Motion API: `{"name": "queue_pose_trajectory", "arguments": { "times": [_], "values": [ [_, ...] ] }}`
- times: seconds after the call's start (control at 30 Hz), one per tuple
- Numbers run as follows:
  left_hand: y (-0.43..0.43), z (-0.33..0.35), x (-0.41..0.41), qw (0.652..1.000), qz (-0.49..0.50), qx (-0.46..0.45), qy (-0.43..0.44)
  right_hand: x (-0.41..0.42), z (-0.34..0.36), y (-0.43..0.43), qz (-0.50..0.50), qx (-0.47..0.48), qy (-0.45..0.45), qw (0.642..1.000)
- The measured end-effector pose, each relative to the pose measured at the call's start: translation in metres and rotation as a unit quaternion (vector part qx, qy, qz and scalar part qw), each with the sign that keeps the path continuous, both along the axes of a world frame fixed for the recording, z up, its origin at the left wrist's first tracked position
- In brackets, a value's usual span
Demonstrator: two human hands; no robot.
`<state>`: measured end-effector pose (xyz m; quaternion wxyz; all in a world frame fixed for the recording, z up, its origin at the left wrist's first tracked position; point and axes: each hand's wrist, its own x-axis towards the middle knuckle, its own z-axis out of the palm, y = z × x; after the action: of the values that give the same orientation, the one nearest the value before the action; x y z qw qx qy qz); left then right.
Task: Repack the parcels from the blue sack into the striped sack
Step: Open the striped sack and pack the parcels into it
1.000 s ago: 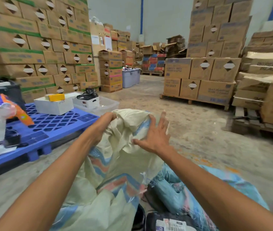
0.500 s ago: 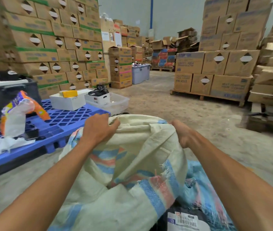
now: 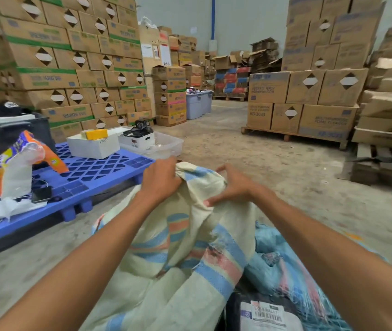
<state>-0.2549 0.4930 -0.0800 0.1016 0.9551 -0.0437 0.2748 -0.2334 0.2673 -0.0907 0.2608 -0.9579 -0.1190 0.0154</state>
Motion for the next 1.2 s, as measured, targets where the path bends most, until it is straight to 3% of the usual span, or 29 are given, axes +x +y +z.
{"name": "queue_pose_trajectory", "arguments": {
  "times": [0.1,0.23,0.3,0.43,0.53,0.63,0.77,0.87,0.97,1.1,1.2],
  "values": [
    [0.008,0.011,0.001,0.996,0.059,-0.067,-0.029,-0.006,-0.024,0.0,-0.032,-0.096,-0.141,0.985],
    [0.018,0.032,0.0,0.99,0.092,-0.094,-0.043,-0.021,-0.026,0.014,-0.086,-0.122,-0.275,0.95],
    [0.019,0.039,0.0,0.994,0.069,-0.076,-0.025,-0.022,-0.02,0.026,-0.132,-0.099,-0.291,0.942],
    [0.015,0.038,0.0,0.996,0.067,-0.065,-0.014,-0.01,-0.023,0.045,-0.2,0.084,-0.144,0.966],
    [0.009,0.037,-0.003,0.993,0.088,-0.08,-0.01,-0.01,-0.028,0.056,-0.098,0.234,-0.029,0.967],
    [0.007,0.037,-0.004,0.99,0.091,-0.103,-0.008,-0.028,-0.032,0.067,0.027,0.335,0.081,0.938],
    [0.008,0.033,0.002,0.987,0.096,-0.125,-0.009,-0.039,-0.047,0.082,0.006,0.261,0.08,0.962],
    [0.008,0.031,0.005,0.992,0.082,-0.096,-0.021,-0.033,-0.05,0.087,-0.065,0.157,0.0,0.985],
    [0.013,0.033,0.003,0.996,0.083,-0.034,-0.012,-0.019,-0.043,0.081,-0.097,0.119,-0.018,0.988],
    [0.046,0.014,-0.013,0.991,0.099,0.095,0.002,-0.008,-0.025,0.045,-0.049,-0.07,-0.013,0.996],
    [0.078,-0.012,-0.024,0.978,0.101,0.181,0.018,-0.007,-0.004,0.018,-0.065,-0.113,-0.046,0.99]
  ]
}}
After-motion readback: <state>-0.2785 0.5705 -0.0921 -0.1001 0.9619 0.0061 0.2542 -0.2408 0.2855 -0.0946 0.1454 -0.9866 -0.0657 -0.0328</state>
